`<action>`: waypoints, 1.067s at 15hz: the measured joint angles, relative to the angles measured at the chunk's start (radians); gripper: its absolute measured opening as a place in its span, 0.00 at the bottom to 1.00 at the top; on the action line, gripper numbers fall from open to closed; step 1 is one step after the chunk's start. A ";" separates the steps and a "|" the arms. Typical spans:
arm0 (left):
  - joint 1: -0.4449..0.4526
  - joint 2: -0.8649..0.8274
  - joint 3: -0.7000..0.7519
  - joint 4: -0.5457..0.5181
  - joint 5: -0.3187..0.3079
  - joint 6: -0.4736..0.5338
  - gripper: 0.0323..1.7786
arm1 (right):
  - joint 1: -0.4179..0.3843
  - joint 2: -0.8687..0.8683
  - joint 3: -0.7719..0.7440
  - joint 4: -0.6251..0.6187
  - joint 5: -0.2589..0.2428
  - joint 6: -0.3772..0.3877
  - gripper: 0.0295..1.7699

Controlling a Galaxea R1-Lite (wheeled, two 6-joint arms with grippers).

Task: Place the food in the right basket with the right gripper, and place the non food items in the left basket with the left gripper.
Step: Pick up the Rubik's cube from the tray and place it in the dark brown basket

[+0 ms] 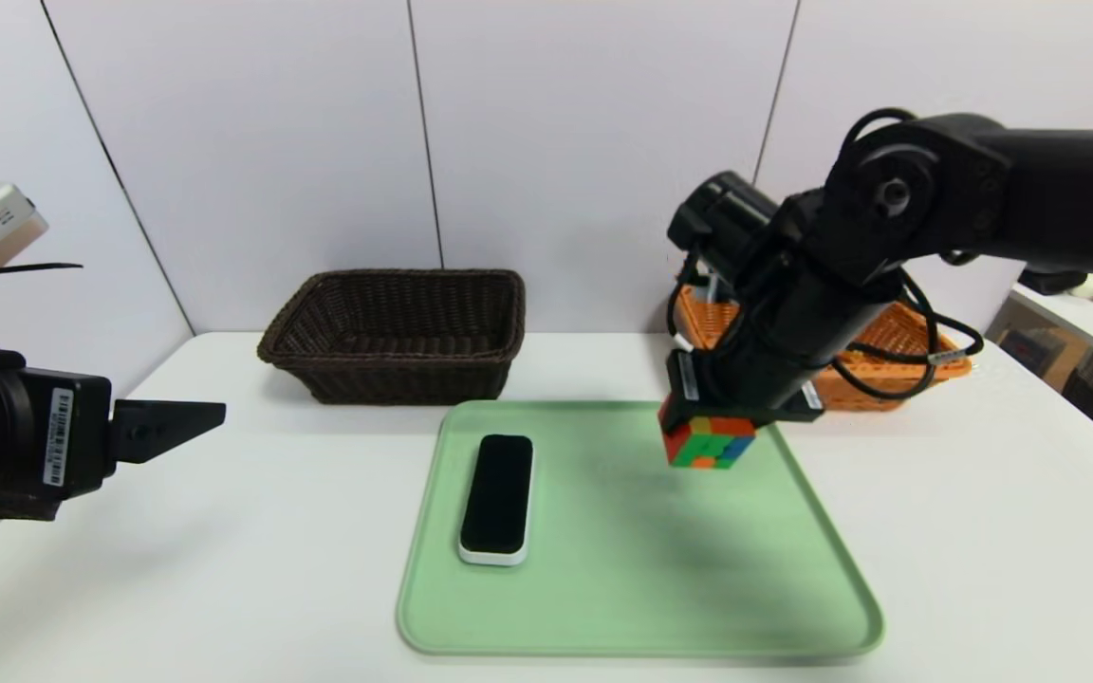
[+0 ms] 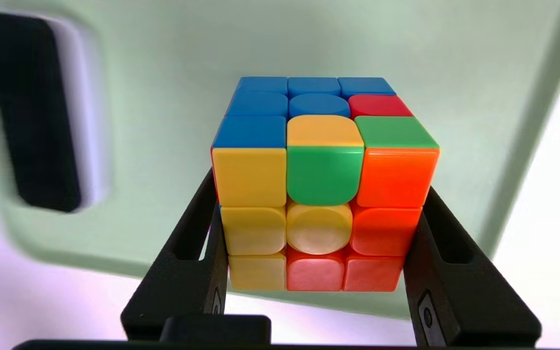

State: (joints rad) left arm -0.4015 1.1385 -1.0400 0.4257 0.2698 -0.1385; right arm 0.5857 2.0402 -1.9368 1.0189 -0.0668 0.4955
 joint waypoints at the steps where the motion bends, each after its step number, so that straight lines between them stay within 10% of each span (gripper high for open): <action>1: 0.000 -0.002 0.003 -0.001 0.000 0.000 0.95 | 0.019 -0.015 -0.014 -0.067 -0.003 -0.010 0.54; 16: 0.000 -0.069 0.069 0.024 0.009 0.000 0.95 | 0.134 0.300 -0.027 -1.151 -0.025 -0.235 0.54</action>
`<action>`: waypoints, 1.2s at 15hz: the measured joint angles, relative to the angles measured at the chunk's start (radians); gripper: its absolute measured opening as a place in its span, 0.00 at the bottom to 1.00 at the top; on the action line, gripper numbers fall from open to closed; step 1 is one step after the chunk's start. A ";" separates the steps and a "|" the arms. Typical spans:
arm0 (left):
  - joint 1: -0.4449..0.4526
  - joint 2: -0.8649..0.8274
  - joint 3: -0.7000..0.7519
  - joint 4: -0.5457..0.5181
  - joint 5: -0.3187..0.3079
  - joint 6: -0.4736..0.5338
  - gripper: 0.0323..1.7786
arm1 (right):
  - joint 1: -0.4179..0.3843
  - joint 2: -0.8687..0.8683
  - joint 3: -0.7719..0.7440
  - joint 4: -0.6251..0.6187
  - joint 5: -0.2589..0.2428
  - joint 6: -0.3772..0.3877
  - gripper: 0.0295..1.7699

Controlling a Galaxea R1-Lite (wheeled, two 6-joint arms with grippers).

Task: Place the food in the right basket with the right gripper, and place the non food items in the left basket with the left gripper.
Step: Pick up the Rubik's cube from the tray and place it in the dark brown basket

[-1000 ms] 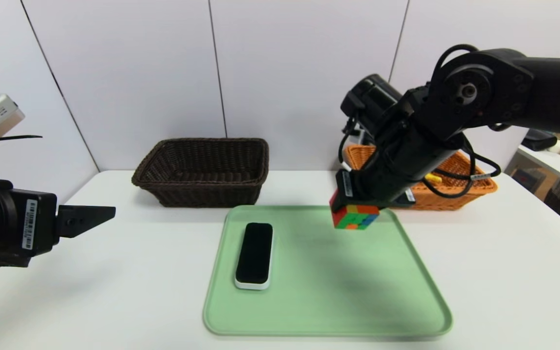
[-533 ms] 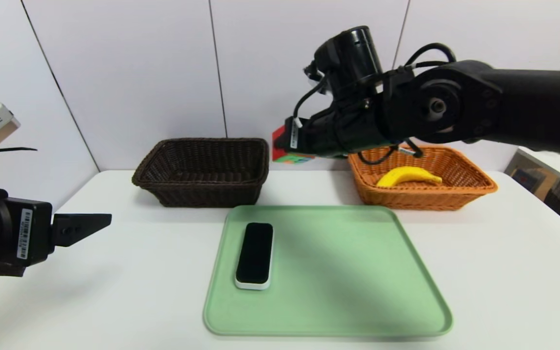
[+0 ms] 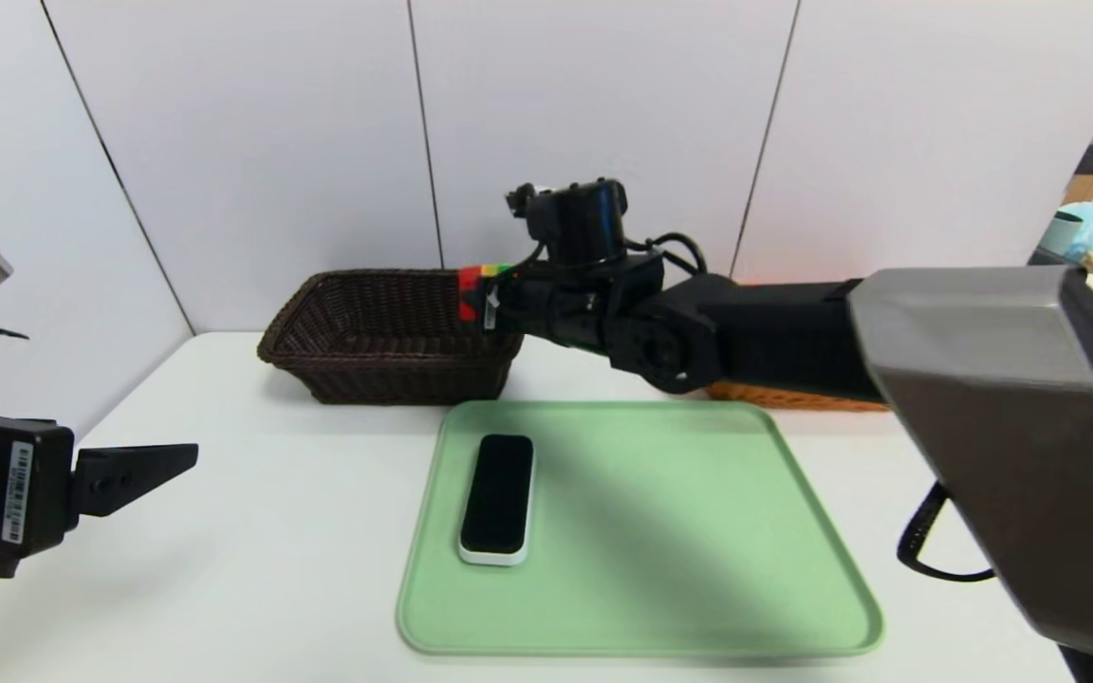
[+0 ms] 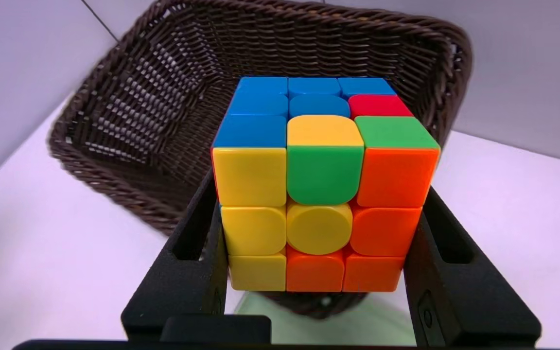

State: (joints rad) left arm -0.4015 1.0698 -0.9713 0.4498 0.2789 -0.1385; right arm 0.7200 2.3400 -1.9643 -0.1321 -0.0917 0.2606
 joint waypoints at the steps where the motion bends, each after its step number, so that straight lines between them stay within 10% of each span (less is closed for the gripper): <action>1: 0.000 -0.002 0.005 0.000 0.001 -0.001 0.95 | 0.001 0.032 -0.001 -0.051 0.005 -0.017 0.53; 11: 0.001 -0.009 0.027 -0.002 0.014 -0.001 0.95 | 0.019 0.094 -0.006 -0.166 0.069 -0.034 0.53; 18: 0.000 0.001 0.026 -0.011 0.013 0.001 0.95 | 0.015 0.073 -0.005 -0.164 0.066 -0.070 0.79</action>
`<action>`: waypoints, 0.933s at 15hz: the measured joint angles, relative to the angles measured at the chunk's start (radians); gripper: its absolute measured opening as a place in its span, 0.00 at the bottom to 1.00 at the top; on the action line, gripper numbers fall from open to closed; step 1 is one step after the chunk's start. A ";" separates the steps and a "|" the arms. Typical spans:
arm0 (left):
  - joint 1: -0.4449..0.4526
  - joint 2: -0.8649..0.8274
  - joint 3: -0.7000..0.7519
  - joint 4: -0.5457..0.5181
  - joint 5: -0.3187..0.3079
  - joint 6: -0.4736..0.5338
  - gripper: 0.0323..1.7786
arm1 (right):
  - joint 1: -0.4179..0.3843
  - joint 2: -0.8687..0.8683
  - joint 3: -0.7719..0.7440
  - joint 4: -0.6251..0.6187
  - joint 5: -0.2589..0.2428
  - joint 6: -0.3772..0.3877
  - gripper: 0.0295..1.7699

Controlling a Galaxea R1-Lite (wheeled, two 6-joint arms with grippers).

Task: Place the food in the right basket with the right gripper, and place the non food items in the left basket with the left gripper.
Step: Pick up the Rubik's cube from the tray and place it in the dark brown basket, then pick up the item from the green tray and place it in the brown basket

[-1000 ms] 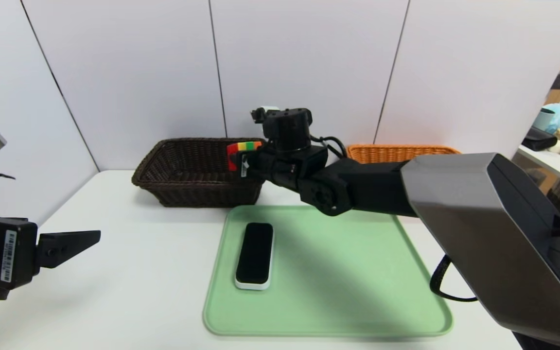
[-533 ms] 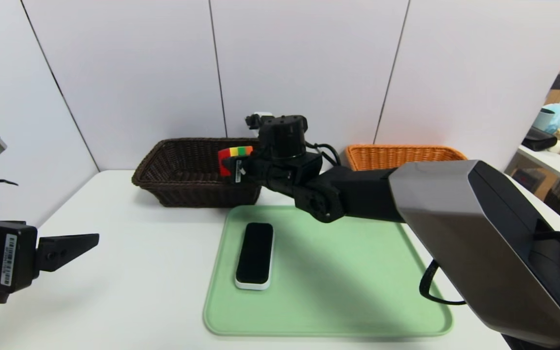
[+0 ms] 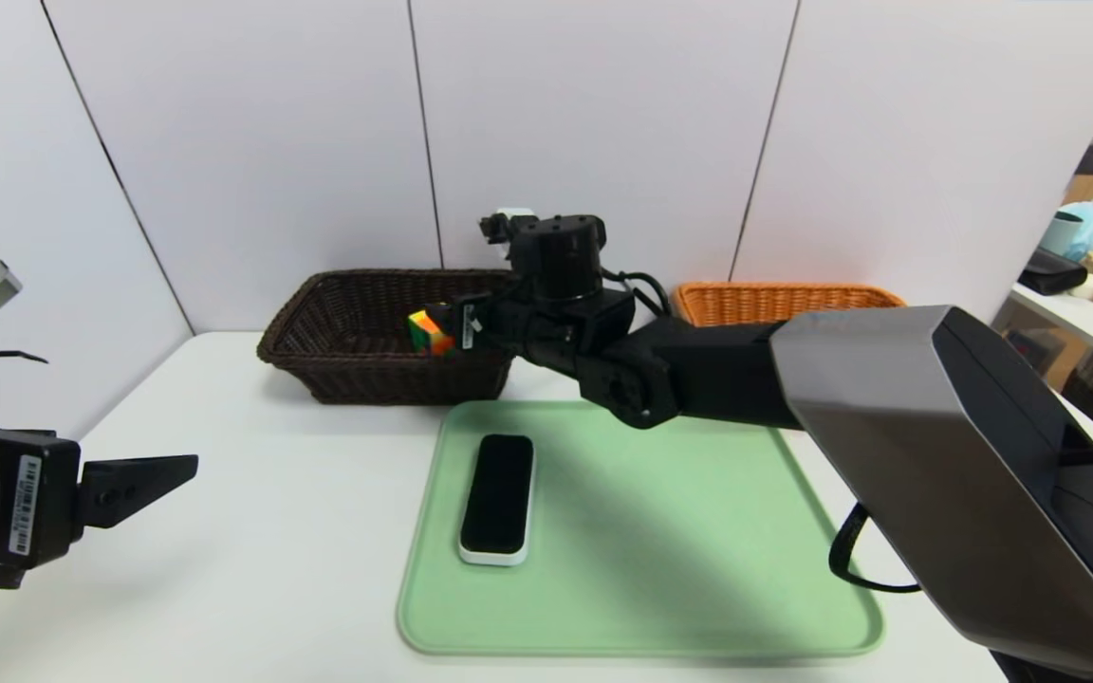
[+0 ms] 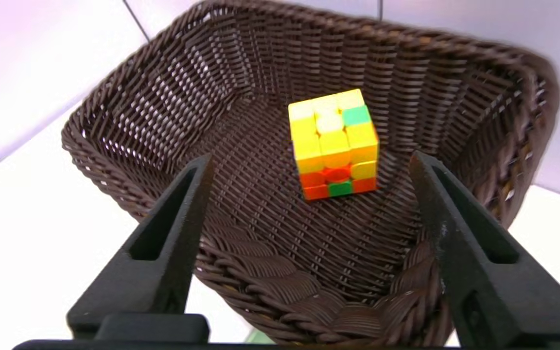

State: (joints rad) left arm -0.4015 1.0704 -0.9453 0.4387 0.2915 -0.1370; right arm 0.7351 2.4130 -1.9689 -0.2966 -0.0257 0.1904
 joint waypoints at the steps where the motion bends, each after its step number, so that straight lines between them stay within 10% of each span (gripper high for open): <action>1: 0.000 0.002 -0.005 -0.002 0.000 0.000 0.95 | 0.000 -0.014 0.000 0.003 -0.003 0.000 0.81; 5: -0.007 0.030 -0.049 -0.040 0.001 0.000 0.95 | 0.003 -0.139 0.004 0.080 -0.101 -0.010 0.87; 10: -0.140 0.163 -0.171 -0.035 0.106 0.000 0.95 | -0.018 -0.377 0.083 0.529 -0.336 -0.004 0.92; 14: -0.242 0.316 -0.275 -0.035 0.132 -0.021 0.95 | -0.084 -0.573 0.302 0.788 -0.386 0.001 0.94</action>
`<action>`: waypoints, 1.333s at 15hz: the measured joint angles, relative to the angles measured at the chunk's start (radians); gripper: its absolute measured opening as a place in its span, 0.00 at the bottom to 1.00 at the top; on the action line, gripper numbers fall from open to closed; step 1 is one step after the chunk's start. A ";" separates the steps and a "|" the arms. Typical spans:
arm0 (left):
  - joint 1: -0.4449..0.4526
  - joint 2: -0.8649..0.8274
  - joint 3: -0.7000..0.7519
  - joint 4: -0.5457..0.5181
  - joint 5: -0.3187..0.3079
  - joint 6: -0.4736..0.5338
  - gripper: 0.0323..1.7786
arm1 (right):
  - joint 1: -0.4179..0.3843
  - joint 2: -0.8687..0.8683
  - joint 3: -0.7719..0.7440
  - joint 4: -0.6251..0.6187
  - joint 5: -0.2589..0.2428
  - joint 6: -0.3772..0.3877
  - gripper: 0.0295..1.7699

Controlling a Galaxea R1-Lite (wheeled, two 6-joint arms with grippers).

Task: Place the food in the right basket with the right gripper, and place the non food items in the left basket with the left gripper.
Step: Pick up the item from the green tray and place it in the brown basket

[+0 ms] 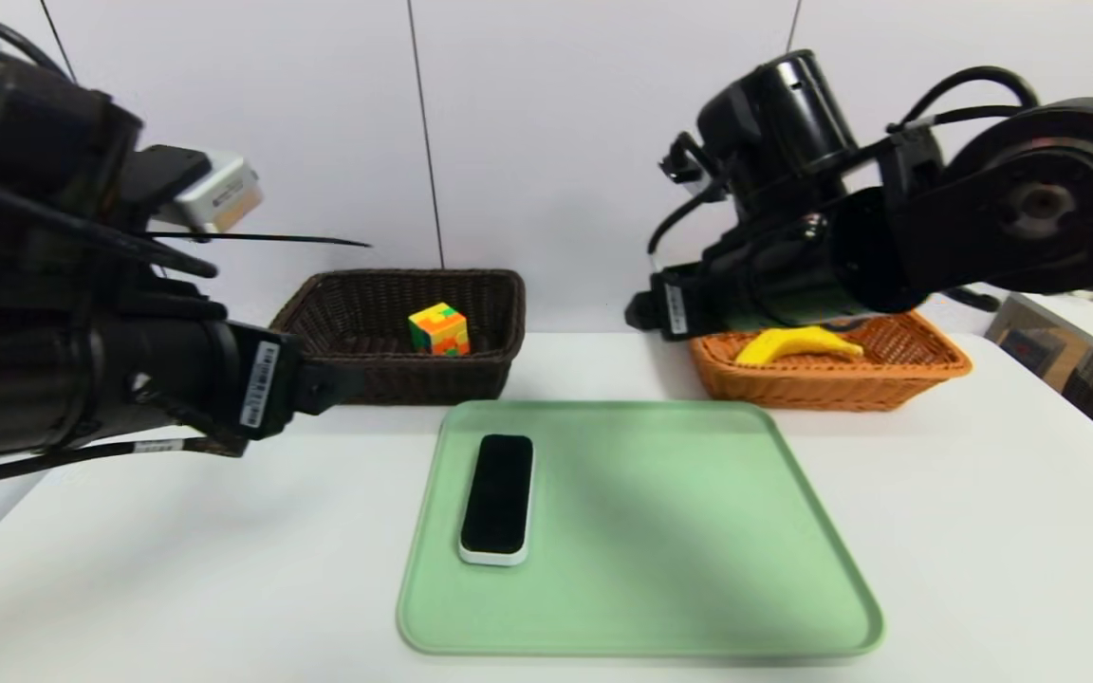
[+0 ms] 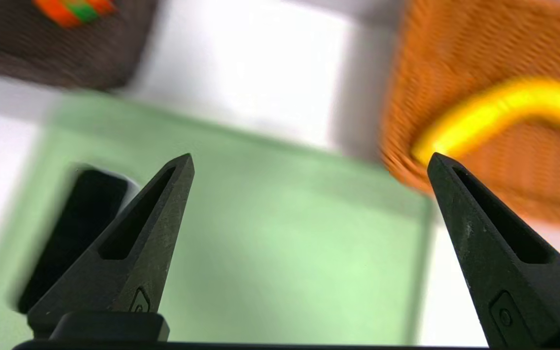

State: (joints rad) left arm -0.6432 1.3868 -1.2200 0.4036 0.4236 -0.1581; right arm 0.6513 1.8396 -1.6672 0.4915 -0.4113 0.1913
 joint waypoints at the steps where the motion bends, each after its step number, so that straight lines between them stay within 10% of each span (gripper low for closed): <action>1: -0.027 0.044 -0.034 0.001 0.016 -0.024 0.95 | -0.034 -0.047 0.059 0.022 -0.003 0.000 0.94; 7: -0.175 0.334 -0.331 0.217 0.057 -0.266 0.95 | -0.217 -0.213 0.295 0.033 0.006 0.001 0.95; 14: -0.222 0.620 -0.709 0.656 -0.030 -0.476 0.95 | -0.253 -0.220 0.367 0.025 0.010 0.028 0.96; 20: -0.207 0.725 -0.752 0.706 -0.056 -0.543 0.95 | -0.253 -0.200 0.376 0.022 0.039 0.042 0.96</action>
State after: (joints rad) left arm -0.8500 2.1119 -1.9723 1.1098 0.3679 -0.7009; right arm 0.3987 1.6396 -1.2917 0.5136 -0.3723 0.2336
